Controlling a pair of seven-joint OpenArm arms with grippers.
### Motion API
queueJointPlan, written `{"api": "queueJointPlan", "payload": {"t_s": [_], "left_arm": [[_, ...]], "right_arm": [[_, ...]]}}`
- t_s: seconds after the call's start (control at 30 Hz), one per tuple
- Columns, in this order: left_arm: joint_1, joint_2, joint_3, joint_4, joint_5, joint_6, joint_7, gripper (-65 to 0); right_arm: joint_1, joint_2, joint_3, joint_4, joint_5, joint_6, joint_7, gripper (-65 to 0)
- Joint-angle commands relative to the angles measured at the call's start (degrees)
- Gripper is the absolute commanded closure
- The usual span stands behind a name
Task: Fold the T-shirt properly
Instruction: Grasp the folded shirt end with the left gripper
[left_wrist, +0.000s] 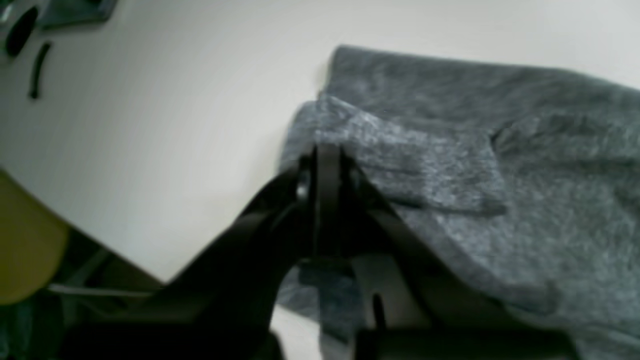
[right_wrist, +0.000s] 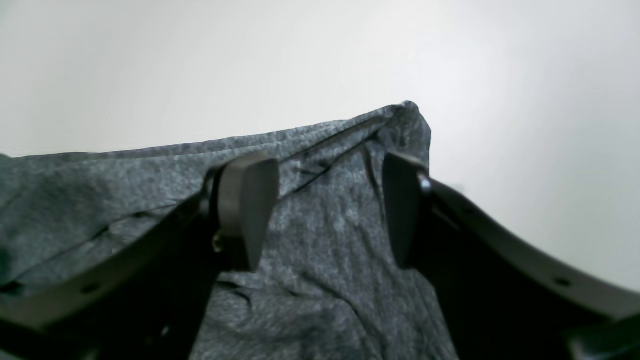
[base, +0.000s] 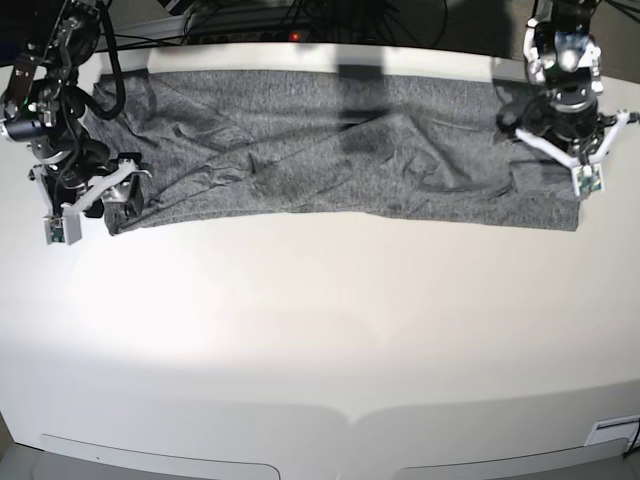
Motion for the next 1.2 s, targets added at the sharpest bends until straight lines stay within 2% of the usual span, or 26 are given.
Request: {"api": "queueJointPlan", "payload": {"t_s": [0.0, 0.2, 0.37, 0.47, 0.5, 0.73, 0.77, 0.8, 0.87, 0.93, 0.97, 1.1, 1.17], "left_arm": [[0.28, -0.55, -1.46, 1.18, 0.96, 0.50, -2.38, 0.0], [0.76, -0.57, -4.39, 1.07, -3.45, 0.44, -2.56, 0.0], [0.74, -0.57, -4.39, 1.07, -4.13, 0.39, -2.73, 0.0], [0.76, -0.57, -4.57, 1.07, -3.43, 0.39, -2.56, -20.4], [0.74, -0.57, -4.72, 1.07, -2.95, 0.50, -2.25, -24.4], [0.74, -0.57, -8.59, 1.07, -2.01, 0.26, -2.32, -26.0], [0.74, -0.59, -9.09, 1.07, -2.03, -0.92, -2.34, -26.0], [0.74, -0.57, -9.73, 1.07, -2.40, -3.93, -2.34, -25.9], [0.72, -0.74, -11.56, 1.07, -6.97, -12.76, -2.54, -25.3], [0.72, -1.64, -14.10, 0.96, -13.57, -23.28, -2.51, -25.3], [0.63, -2.36, -15.50, 0.70, -16.96, -26.95, -2.54, -25.3], [-0.68, -6.01, -21.49, -2.97, -27.93, -34.23, -2.27, -25.3], [-1.75, -8.04, -24.04, -7.02, -32.76, -39.01, -1.09, -25.3]], "right_arm": [[0.50, 0.81, 0.33, 1.14, 0.44, 0.33, 0.92, -36.4], [0.50, 0.79, 0.33, 1.14, 0.31, 3.41, -0.11, -36.4], [0.48, 0.79, 0.33, 1.14, 0.28, 3.63, -0.61, -36.4], [0.50, 0.79, 0.33, 1.14, 0.28, 3.65, -1.03, -36.4], [0.48, 0.79, 0.33, 1.14, 0.28, 3.65, -1.22, -36.4], [0.48, 0.81, 0.33, 1.14, 0.28, 3.65, -1.42, -36.4], [0.50, 0.81, 0.33, 1.14, 0.28, 3.65, -1.42, -36.4], [0.50, 0.79, 0.33, 1.14, 0.28, 3.65, -1.44, -36.4], [0.48, 0.81, 0.33, 1.14, 0.26, 3.67, -1.73, -36.4], [0.50, 0.81, 0.33, 1.14, 0.26, 3.67, -2.45, -36.4], [0.50, 0.81, 0.33, 1.14, 0.26, 3.69, -2.86, -36.4], [0.48, 0.81, 0.35, 1.14, 0.26, 3.72, -4.68, -36.4], [0.48, 0.81, 0.35, 1.14, 0.22, 4.35, -5.07, -36.4]]}}
